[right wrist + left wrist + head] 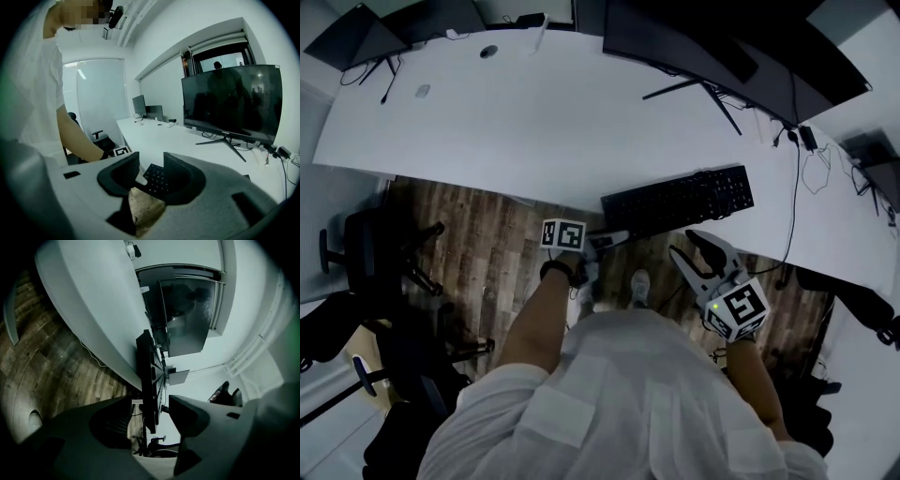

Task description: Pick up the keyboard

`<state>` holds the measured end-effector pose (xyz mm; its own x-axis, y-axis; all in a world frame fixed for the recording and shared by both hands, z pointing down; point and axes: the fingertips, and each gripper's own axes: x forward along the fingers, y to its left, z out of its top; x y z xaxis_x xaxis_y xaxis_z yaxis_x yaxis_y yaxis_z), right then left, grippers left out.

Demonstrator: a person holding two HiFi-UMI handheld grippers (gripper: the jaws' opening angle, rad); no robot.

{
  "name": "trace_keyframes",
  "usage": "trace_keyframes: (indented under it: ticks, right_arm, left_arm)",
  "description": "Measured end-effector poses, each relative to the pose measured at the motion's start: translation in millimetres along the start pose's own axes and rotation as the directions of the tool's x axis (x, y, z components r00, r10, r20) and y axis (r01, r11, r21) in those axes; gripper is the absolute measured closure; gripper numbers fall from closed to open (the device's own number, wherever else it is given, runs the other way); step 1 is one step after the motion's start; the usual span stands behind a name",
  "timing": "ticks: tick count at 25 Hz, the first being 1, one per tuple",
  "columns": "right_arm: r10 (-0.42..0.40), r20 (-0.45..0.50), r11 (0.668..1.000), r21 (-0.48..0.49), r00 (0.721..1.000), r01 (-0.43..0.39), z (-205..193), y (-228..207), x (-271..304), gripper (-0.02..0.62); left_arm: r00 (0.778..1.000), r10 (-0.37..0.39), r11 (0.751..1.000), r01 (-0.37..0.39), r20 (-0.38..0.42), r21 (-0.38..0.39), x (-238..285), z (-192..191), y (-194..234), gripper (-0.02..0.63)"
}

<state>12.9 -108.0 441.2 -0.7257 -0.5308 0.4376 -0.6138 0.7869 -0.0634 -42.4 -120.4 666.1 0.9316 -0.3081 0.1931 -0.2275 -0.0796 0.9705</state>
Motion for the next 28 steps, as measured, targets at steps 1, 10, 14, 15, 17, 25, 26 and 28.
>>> trace_keyframes:
  ticks: [1,10,14,15,17,25,26,28]
  right_arm:
    - [-0.008,-0.004,1.0,0.006,1.0,0.008,-2.1,-0.5,-0.3,0.434]
    - [-0.05,-0.032,0.998,0.038,0.998,0.051,-16.4,-2.1,-3.0,0.436]
    - [-0.053,-0.045,0.998,0.032,0.998,0.055,-18.9,-4.0,-4.1,0.436]
    - [-0.055,-0.048,0.998,0.032,0.997,0.056,-20.3,-4.6,-4.0,0.437]
    - [-0.059,-0.054,0.997,0.037,0.997,0.061,-24.7,-6.2,-4.3,0.439]
    - [-0.065,-0.071,0.997,0.037,0.995,0.067,-31.8,-9.6,-5.5,0.446]
    - [-0.067,-0.07,0.997,0.037,0.995,0.069,-31.4,-10.7,-5.6,0.447]
    - [-0.07,-0.066,0.997,0.039,0.995,0.072,-31.8,-12.5,-5.7,0.449]
  left_arm:
    - [1.0,-0.011,1.0,0.011,-0.004,-0.004,2.3,0.8,0.0,0.385]
    - [0.99,-0.13,0.991,0.128,-0.049,-0.041,28.7,-3.1,-13.0,0.385]
    - [0.986,-0.165,0.985,0.163,-0.038,-0.055,40.0,1.1,-17.0,0.387]
    - [0.984,-0.175,0.983,0.173,-0.036,-0.057,42.3,2.9,-18.2,0.387]
    - [0.982,-0.189,0.981,0.187,-0.029,-0.058,46.6,6.8,-19.8,0.393]
    - [0.987,-0.163,0.985,0.161,-0.013,-0.064,52.4,4.9,-14.4,0.529]
    - [0.986,-0.163,0.985,0.162,-0.018,-0.067,52.7,2.6,-14.7,0.531]
    - [0.984,-0.174,0.983,0.172,-0.027,-0.071,52.7,-2.9,-18.3,0.531]
